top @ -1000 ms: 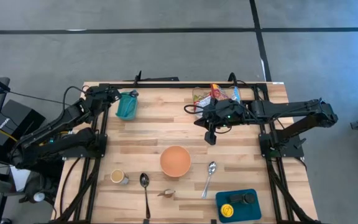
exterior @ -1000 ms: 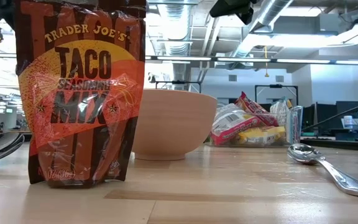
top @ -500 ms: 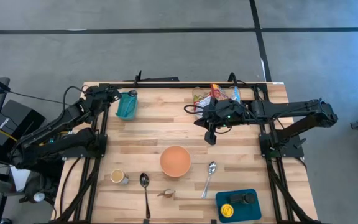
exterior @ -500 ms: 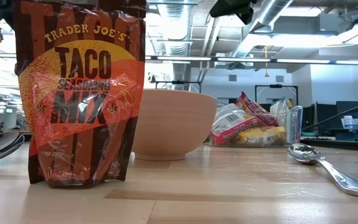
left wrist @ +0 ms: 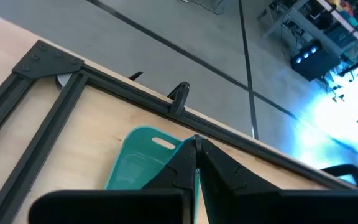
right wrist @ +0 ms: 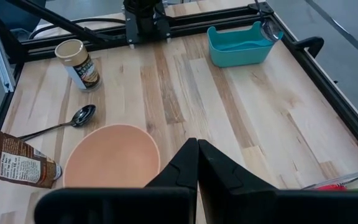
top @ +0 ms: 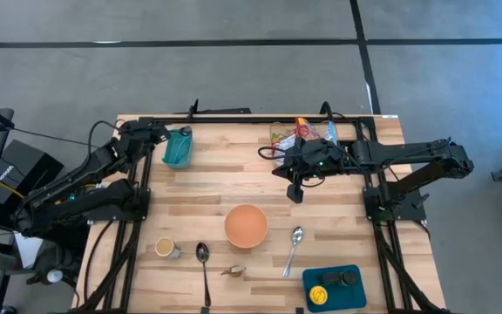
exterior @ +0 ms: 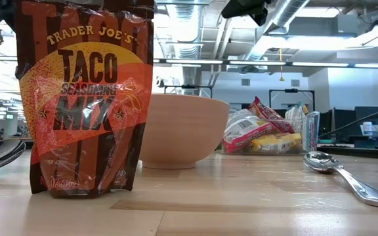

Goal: Pick & Place Food Item
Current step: Put the top black spoon into the light green bin

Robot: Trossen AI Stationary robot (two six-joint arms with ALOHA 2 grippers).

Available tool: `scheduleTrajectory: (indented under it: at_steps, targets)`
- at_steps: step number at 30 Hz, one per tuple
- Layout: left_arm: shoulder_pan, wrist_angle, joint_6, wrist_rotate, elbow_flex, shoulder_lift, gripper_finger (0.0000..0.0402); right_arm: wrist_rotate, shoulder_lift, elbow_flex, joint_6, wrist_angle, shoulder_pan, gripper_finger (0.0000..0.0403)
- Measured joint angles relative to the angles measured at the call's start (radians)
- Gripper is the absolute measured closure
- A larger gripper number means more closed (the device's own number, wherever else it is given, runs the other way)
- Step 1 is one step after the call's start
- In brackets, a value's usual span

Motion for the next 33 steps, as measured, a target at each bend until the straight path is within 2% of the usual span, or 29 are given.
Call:
scheduleTrajectory:
  at_steps: [4,33]
  targets:
    - [0.0,0.001,0.035,0.012,0.0,0.0,0.0399,0.0,0.0,0.0,0.0,0.0,0.0,0.0403]
    - [0.0,0.0,0.038,0.003,0.0,0.0,0.0395,0.0,0.0,0.0,0.001,0.0,0.0,0.0403]
